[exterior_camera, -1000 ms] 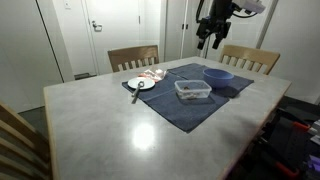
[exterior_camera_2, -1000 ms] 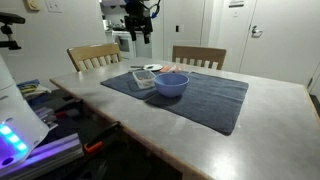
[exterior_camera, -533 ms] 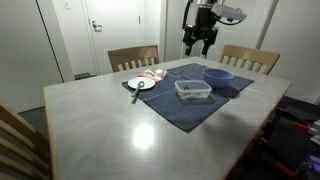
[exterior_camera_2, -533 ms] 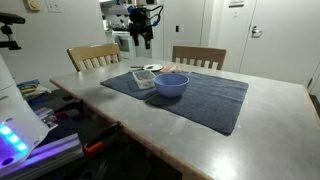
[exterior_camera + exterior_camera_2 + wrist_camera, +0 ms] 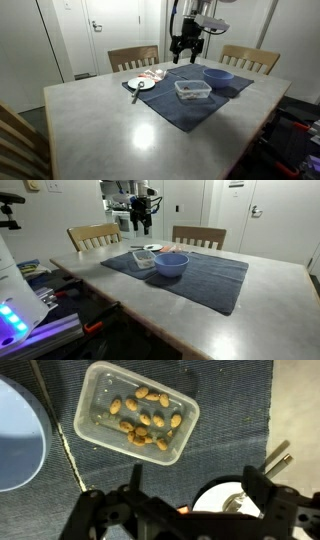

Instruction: Pour the contents from the clear bowl into the blue bowl

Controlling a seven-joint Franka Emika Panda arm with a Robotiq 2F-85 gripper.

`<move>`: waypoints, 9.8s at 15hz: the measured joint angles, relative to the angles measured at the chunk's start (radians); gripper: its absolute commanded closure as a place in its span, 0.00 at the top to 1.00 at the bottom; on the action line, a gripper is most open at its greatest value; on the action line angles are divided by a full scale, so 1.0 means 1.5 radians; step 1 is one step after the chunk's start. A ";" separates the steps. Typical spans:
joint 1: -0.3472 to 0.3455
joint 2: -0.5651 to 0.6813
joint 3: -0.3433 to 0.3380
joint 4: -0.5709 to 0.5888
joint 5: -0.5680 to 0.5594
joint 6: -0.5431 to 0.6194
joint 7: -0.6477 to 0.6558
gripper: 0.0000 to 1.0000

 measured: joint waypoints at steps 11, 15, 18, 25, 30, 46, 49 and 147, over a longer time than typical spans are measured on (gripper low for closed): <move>0.003 0.092 0.005 0.053 0.042 0.033 0.002 1.00; 0.003 0.117 0.006 0.065 0.051 0.037 0.009 1.00; 0.003 0.128 0.009 0.070 0.064 0.013 0.020 1.00; 0.006 0.128 0.007 0.067 0.054 0.009 0.043 1.00; 0.015 0.131 0.006 0.053 0.053 0.009 0.067 1.00; 0.014 0.177 0.006 0.057 0.065 0.058 0.066 1.00; 0.012 0.193 0.015 0.076 0.082 0.065 0.051 1.00; -0.189 -0.113 -0.205 -0.103 0.599 -0.367 -1.097 0.02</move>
